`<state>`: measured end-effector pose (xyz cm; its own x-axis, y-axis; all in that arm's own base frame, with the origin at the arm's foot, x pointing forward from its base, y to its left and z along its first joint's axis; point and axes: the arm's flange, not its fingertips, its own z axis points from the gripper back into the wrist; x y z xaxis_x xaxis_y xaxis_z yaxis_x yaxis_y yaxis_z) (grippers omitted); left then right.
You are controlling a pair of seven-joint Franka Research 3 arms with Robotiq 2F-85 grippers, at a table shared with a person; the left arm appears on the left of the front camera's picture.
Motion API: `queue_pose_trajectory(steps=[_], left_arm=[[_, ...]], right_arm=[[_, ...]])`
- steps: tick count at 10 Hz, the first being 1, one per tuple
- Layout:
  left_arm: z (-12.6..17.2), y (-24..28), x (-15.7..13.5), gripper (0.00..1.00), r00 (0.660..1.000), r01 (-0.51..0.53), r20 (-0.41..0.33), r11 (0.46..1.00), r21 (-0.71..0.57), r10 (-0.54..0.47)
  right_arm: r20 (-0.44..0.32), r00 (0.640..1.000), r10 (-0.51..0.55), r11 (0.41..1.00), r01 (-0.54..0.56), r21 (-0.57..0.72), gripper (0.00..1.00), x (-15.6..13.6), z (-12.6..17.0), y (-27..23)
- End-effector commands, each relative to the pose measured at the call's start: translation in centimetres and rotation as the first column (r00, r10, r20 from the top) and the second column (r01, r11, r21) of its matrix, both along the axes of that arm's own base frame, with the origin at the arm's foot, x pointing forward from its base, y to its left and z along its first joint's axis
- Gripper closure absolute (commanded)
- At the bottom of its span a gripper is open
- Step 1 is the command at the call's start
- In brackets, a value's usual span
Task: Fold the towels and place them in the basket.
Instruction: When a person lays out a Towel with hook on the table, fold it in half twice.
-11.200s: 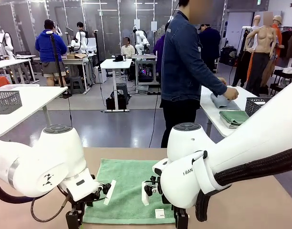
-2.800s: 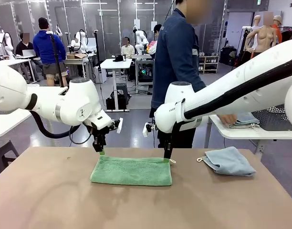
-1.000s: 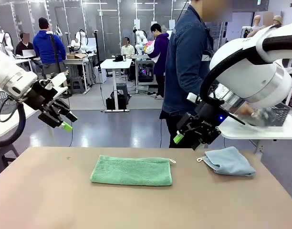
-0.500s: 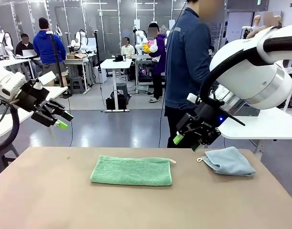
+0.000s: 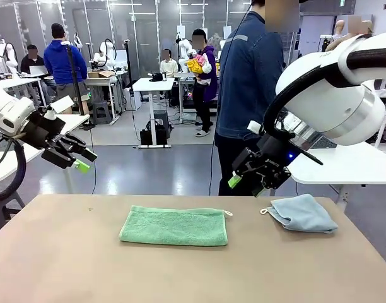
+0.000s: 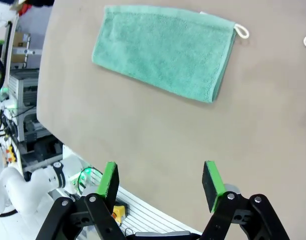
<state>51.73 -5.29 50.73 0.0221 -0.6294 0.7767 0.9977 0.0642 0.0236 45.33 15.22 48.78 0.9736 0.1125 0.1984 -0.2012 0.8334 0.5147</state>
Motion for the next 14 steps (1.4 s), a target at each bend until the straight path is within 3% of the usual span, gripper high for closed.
queue_pose_trajectory(steps=[1, 4, 7, 12, 14], left_arm=[[0.3, 0.0, -0.1, 0.22, 1.000, -0.001, 0.009, 1.000, 0.006, 0.001], [0.3, 0.0, -0.1, 0.22, 1.000, -0.001, 0.009, 1.000, 0.006, 0.001], [0.3, 0.0, -0.1, 0.22, 1.000, -0.001, 0.009, 1.000, 0.006, 0.001], [0.3, 0.0, -0.1, 0.22, 1.000, -0.001, 0.009, 1.000, 0.006, 0.001], [0.3, 0.0, -0.1, 0.22, 1.000, -0.001, 0.009, 1.000, 0.006, 0.001]], right_arm=[[0.007, 0.988, -0.157, 0.987, 0.157, -0.011, 0.16, -0.5, -1.3, 2.0], [0.015, 0.968, -0.251, 0.967, 0.252, -0.047, 0.16, -1.0, -2.0, 2.9], [0.013, 0.976, -0.217, 0.973, 0.218, -0.079, 0.16, -0.1, -2.6, 3.1], [0.024, 0.978, -0.205, 0.948, 0.204, -0.245, 0.16, 2.4, -7.3, 9.5], [0.047, 0.960, -0.275, 0.908, 0.276, -0.316, 0.16, 2.9, -8.8, 11.8]])
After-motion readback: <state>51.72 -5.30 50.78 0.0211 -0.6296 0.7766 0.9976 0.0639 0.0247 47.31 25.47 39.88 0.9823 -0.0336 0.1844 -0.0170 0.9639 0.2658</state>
